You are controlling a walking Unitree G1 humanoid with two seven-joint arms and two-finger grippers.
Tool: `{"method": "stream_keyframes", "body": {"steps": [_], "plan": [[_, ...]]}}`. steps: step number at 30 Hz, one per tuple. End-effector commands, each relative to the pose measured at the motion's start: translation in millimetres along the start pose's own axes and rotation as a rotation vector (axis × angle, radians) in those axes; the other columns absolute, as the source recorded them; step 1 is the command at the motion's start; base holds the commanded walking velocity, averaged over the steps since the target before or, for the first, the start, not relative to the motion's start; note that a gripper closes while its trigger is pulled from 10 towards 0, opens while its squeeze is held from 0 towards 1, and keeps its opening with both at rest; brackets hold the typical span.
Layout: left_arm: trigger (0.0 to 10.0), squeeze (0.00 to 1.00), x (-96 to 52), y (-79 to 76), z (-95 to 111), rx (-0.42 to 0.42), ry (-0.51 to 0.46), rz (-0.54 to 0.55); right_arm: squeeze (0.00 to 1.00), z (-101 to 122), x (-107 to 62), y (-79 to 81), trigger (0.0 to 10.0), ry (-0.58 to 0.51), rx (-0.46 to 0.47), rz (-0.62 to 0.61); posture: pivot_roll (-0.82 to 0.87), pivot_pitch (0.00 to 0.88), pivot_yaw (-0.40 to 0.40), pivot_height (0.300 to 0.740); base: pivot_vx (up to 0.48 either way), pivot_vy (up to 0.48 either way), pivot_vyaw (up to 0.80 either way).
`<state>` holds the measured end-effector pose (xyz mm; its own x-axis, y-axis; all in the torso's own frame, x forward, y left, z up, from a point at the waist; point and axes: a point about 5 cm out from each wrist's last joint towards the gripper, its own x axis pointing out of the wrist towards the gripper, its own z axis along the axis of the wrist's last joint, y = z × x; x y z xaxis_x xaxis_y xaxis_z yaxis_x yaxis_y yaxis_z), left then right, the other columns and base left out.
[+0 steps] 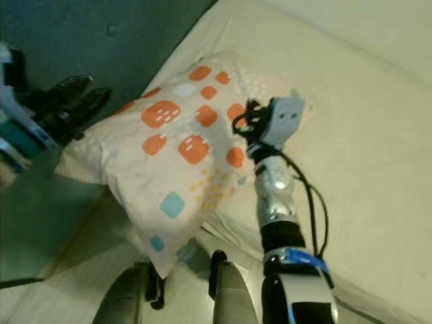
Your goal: Clean up the room
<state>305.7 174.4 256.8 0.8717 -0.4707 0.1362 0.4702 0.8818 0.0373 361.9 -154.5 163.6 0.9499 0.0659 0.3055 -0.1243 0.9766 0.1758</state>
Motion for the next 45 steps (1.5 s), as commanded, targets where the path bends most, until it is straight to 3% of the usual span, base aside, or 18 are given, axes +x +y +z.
{"method": "stream_keyframes", "body": {"steps": [1,3,4,7,12,17,27,33,45], "plan": [[10.0,0.00,0.3,-2.0,-16,-0.013,0.065,0.019,0.00,-8,-8.9,-7.9,10.0,0.026,0.034,-0.057,0.00,0.174,0.013,0.697,0.000,0.000,0.00],[10.0,0.00,5.3,-9.7,-38,-0.089,0.123,0.075,0.00,-19,-20.9,-7.8,10.0,0.057,0.096,-0.100,-0.01,0.167,0.025,0.697,0.000,0.000,0.00],[10.0,0.00,5.3,-9.7,-38,-0.089,0.123,0.075,0.00,-19,-20.9,-7.8,10.0,0.057,0.096,-0.100,-0.01,0.167,0.025,0.697,0.000,0.000,0.00],[10.0,0.00,3.8,-22.8,-67,-0.150,0.206,0.121,0.00,-29,-34.3,-4.7,10.0,0.088,0.145,-0.126,-0.03,0.150,0.045,0.697,0.000,0.000,0.00],[10.0,0.00,3.5,-28.2,-86,-0.165,0.261,0.176,0.00,-33,-46.2,0.1,10.0,0.127,0.167,-0.129,-0.04,0.139,0.052,0.697,0.000,0.000,0.00],[10.0,0.00,5.1,-18.7,-101,-0.127,0.331,0.274,0.00,-42,-51.0,3.2,10.0,0.175,0.239,-0.162,-0.04,0.136,0.061,0.697,0.000,0.000,0.00],[10.0,0.00,4.4,-12.1,-95,-0.069,0.283,0.309,0.00,-44,-51.6,8.7,10.0,0.189,0.227,-0.150,-0.04,0.132,0.067,0.697,0.000,0.000,0.00],[10.0,0.00,2.4,-15.8,-89,-0.079,0.218,0.315,0.00,-35,-47.7,27.4,10.0,0.165,0.144,-0.016,-0.04,0.123,0.050,0.697,0.000,0.000,0.00],[10.0,0.00,3.3,-19.7,-90,-0.073,0.198,0.328,0.00,-33,-49.3,28.1,10.0,0.175,0.148,-0.005,-0.02,0.110,0.027,0.697,0.000,0.000,0.00]]}}
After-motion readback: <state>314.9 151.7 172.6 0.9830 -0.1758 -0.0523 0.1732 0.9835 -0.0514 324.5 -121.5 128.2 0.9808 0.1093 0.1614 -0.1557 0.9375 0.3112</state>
